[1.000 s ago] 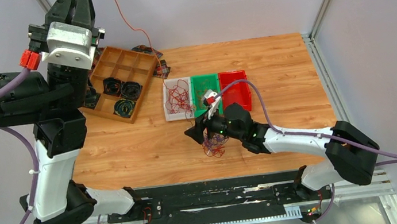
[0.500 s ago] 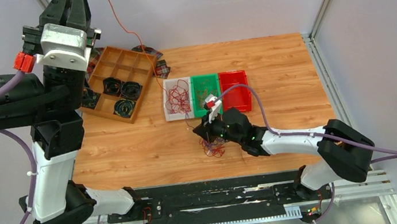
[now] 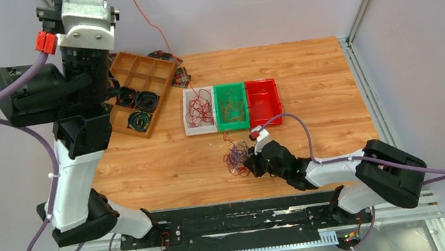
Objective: Untangle the cables
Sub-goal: Untie the cable.
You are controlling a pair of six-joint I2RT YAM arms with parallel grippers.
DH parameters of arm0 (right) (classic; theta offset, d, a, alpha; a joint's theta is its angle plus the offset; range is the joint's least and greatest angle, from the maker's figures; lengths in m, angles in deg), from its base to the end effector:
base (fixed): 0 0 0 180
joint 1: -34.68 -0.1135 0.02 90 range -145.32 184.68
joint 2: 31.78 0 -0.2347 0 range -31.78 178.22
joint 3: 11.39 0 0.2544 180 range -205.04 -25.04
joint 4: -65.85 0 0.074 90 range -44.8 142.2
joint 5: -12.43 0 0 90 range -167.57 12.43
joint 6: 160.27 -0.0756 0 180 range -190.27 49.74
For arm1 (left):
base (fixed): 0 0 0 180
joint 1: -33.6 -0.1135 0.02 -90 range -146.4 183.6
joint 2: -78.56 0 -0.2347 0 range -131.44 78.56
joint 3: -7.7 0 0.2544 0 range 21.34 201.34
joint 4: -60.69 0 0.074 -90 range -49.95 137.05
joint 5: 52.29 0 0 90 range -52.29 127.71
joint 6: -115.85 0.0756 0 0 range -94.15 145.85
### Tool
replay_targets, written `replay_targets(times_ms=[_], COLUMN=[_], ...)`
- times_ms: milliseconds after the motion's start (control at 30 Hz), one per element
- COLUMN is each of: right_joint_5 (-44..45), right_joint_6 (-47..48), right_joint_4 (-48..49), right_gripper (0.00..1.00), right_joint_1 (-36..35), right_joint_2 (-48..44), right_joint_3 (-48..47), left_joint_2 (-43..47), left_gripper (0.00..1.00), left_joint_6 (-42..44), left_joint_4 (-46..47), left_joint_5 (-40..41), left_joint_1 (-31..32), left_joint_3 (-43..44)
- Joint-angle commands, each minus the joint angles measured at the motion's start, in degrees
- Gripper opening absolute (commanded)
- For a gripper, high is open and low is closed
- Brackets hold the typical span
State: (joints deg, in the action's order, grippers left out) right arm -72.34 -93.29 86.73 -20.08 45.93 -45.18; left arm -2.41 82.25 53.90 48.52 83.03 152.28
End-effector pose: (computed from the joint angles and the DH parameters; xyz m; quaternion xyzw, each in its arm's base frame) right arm 0.1733 0.2334 0.1079 -0.2036 0.8083 0.3164 0.4528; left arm 0.1261 -0.1255 0.6973 0.1723 0.2434 0.0848 0.9507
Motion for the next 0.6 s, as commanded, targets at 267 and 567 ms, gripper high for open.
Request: replay_targets(times_ms=[267, 567], right_joint_5=[7.4, 10.6], right_joint_6=[-7.2, -11.3], right_joint_4=[0.8, -2.2], right_gripper=[0.01, 0.01], right_joint_1=[-2.2, -2.8], right_joint_2=[-1.8, -6.8], right_joint_3=[7.1, 12.7], left_joint_2=[-10.6, -13.5], left_gripper=[0.01, 0.01], left_joint_6=[18.8, 27.7], left_joint_4=[13.0, 16.3], left_joint_5=[-3.9, -9.9], left_joint_1=[4.5, 8.8], left_joint_3=[14.5, 18.3])
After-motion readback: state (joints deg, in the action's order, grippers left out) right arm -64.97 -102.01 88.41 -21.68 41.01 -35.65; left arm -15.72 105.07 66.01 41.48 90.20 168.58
